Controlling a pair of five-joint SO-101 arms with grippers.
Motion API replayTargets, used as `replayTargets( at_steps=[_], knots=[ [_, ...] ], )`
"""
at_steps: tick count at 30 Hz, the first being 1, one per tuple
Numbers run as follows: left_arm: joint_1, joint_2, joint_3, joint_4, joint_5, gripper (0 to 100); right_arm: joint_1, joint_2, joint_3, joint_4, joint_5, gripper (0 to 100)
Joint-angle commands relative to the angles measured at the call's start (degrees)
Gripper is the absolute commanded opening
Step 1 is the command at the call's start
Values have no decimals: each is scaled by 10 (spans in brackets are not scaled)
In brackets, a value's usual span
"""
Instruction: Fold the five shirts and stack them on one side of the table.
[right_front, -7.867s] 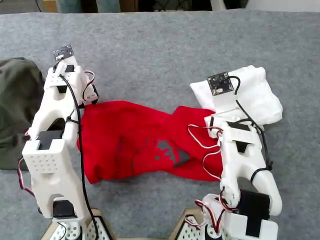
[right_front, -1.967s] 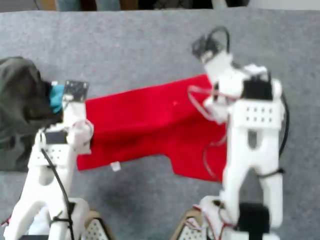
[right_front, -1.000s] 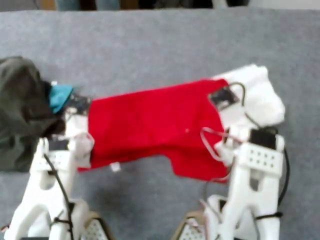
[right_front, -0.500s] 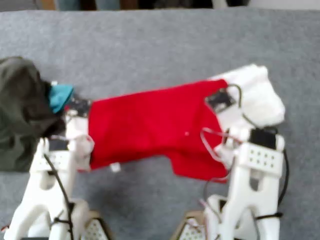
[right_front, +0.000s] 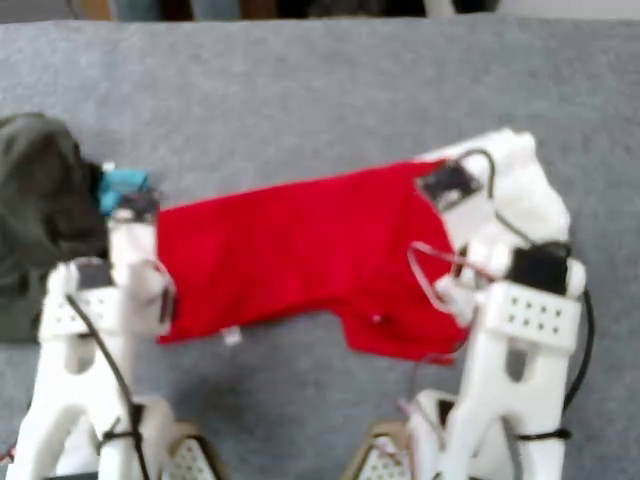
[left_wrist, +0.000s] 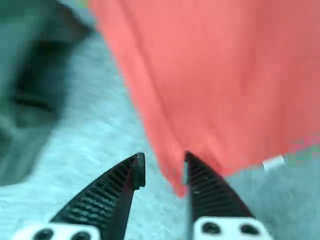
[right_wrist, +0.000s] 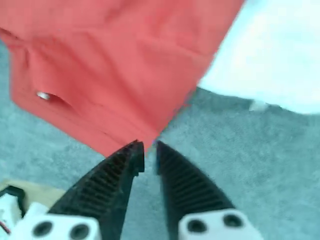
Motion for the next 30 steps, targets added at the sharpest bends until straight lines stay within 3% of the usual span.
replayTargets(
  at_steps=[1, 4, 7, 13, 23, 30],
  knots=[
    [-18, -8, -58, -42, 47, 22, -78, -6, 0, -25, -53, 15],
    [7, -8, -60, -94, 136, 46, -142, 15, 48, -84, -101, 15],
    [59, -4, -57, -131, 172, 46, -170, 65, 75, -126, -130, 15],
    [135, 68, -59, -164, 177, 46, -172, 155, 95, -135, -128, 15],
    [133, 267, -61, -248, 175, 46, -250, 144, 169, -142, -128, 15],
    [132, 298, -97, -251, 176, 46, -252, 143, 175, -164, -128, 15]
  ],
)
